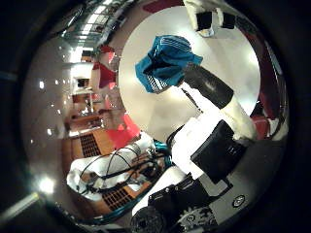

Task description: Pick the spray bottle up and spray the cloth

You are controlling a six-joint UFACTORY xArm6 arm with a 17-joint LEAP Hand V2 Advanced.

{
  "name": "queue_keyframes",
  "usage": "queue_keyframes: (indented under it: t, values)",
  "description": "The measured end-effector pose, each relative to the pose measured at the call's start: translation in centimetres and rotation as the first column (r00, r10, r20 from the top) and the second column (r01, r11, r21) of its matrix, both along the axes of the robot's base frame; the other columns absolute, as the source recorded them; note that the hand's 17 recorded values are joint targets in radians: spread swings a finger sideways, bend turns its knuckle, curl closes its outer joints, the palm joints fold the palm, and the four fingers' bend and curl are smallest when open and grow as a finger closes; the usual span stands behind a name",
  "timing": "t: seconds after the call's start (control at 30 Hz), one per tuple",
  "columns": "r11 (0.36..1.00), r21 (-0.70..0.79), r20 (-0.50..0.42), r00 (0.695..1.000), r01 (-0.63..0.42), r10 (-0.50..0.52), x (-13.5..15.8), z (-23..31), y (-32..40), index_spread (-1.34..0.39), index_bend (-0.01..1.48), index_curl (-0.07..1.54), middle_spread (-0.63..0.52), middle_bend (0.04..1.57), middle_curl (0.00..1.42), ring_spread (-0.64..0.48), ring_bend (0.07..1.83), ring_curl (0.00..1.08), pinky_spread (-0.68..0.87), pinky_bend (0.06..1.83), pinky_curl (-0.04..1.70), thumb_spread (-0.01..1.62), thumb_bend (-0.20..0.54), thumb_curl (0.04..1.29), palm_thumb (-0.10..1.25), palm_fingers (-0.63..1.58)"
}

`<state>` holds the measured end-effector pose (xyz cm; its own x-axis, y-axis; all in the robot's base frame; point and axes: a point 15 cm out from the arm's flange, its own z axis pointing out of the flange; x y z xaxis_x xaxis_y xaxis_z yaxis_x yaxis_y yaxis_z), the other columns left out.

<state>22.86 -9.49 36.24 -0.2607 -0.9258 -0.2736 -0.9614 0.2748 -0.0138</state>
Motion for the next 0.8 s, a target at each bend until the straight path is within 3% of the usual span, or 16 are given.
queue_keyframes:
  t: [0.2, 0.6, 0.8]
  values:
    - [0.993, 0.086, 0.103, 0.991, 0.078, -0.087, 0.2, 0.1, -2.2, -0.42, 0.24, 0.51, -0.21, 0.42, 0.49, -0.07, 0.51, 0.26, 0.37, 0.19, 0.15, 1.36, -0.005, 0.24, 0.88, 0.60]
    - [0.988, 0.115, 0.093, 0.990, 0.099, -0.110, -0.9, -1.4, -2.8, -0.43, 0.24, 0.53, -0.22, 0.42, 0.51, -0.08, 0.52, 0.25, 0.36, 0.20, 0.15, 1.36, -0.008, 0.26, 0.90, 0.60]
    - [0.962, 0.218, 0.176, 0.963, 0.164, -0.204, 0.0, -2.9, -3.8, -0.40, 0.18, 0.52, -0.19, 0.39, 0.51, -0.07, 0.54, 0.25, 0.36, 0.24, 0.17, 1.35, -0.014, 0.26, 0.86, 0.57]
